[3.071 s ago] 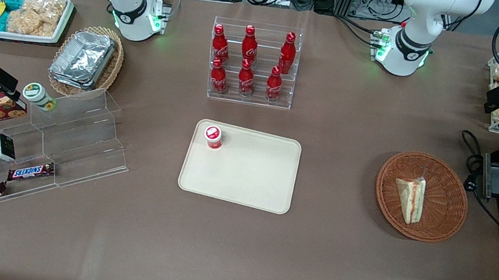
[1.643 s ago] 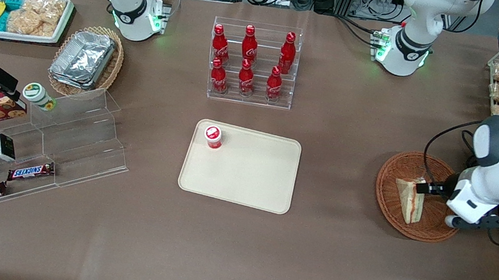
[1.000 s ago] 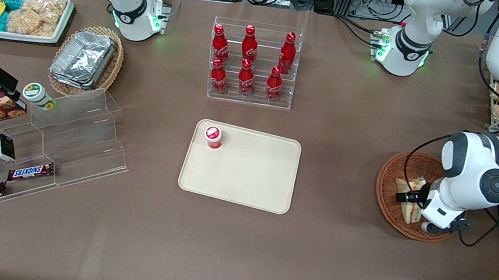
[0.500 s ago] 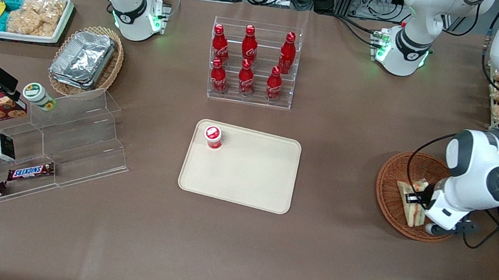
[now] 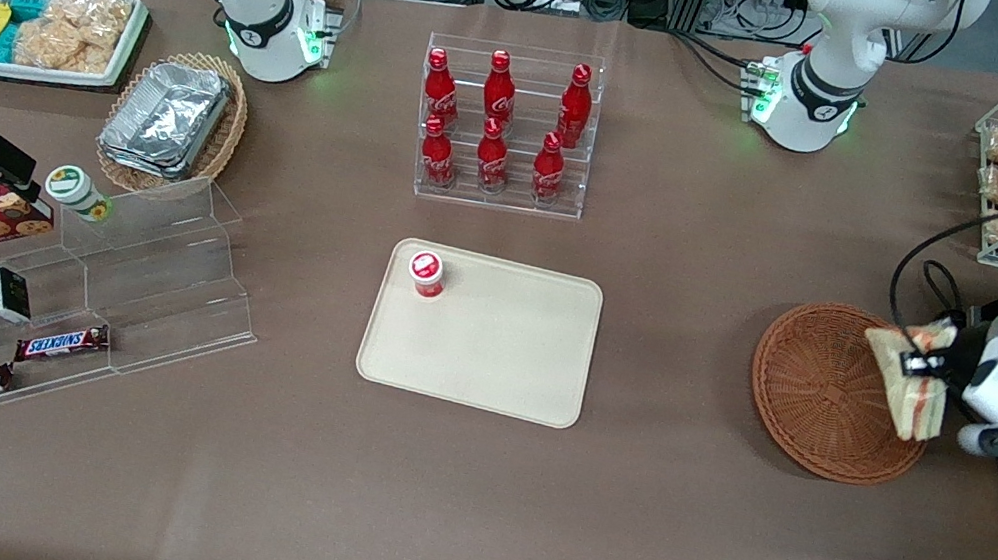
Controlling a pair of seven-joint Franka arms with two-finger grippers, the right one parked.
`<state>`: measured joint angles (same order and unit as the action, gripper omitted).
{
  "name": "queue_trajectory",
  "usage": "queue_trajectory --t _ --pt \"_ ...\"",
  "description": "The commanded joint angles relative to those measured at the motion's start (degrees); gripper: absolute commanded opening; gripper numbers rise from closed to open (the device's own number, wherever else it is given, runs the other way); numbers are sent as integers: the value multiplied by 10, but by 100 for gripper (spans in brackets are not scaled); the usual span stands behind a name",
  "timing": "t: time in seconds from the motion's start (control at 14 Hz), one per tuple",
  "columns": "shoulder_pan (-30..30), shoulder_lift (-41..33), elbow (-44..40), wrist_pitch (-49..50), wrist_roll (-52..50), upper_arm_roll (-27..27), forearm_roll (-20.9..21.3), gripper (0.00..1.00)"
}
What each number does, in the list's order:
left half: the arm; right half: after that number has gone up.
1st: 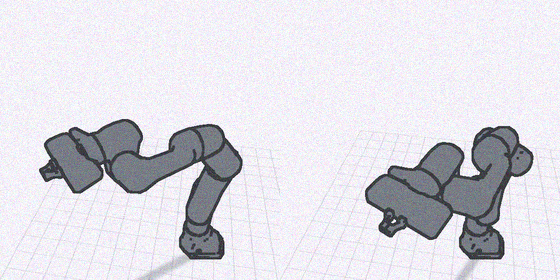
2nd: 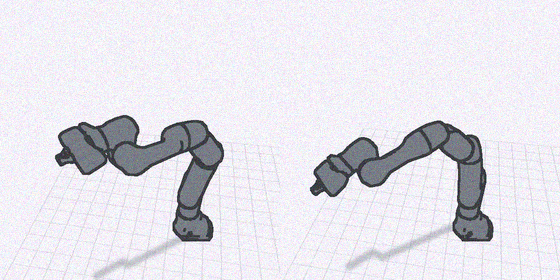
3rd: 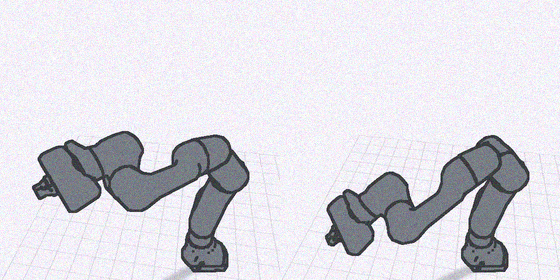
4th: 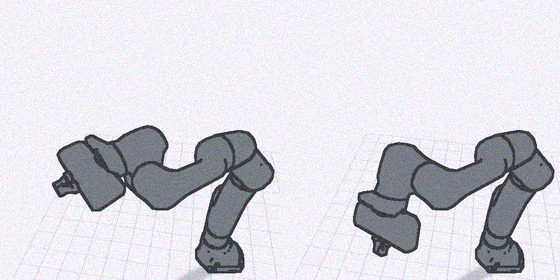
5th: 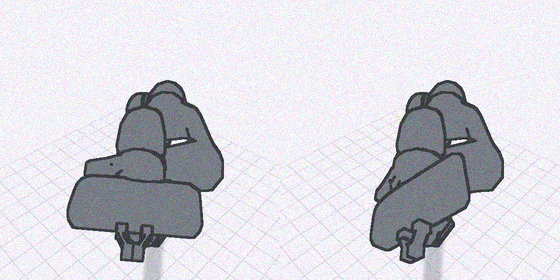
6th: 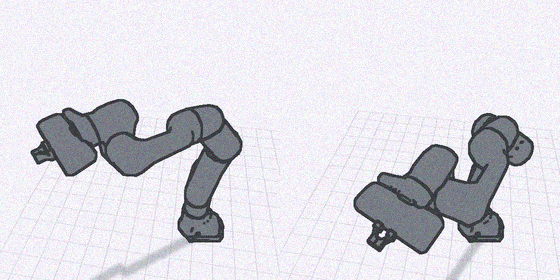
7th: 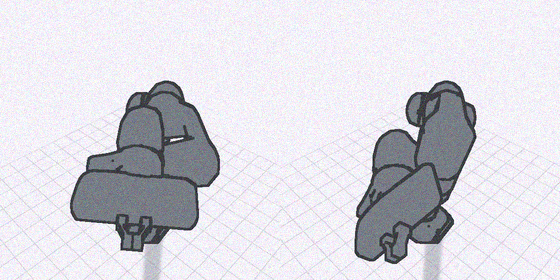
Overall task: Place sandwich from basket to tray
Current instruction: 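Lift the sandwich and carry it toward the cream tray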
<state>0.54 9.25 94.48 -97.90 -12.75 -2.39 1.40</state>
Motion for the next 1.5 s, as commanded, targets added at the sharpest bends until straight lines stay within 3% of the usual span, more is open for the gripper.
queue_trajectory --t 0.0,0.29,0.57,0.79,1.07,1.43 --pt "-2 -20 -79 111 -5 -29 11 0" --pt "-10 -27 -212 270 -52 -75 4 0" --pt "-13 -21 -230 281 -245 -212 3 0" --pt "-26 32 -226 225 -354 -284 8 0" --pt "-69 133 -209 113 -407 -286 12 0" --pt "-105 261 -187 -22 -455 -285 60 0"
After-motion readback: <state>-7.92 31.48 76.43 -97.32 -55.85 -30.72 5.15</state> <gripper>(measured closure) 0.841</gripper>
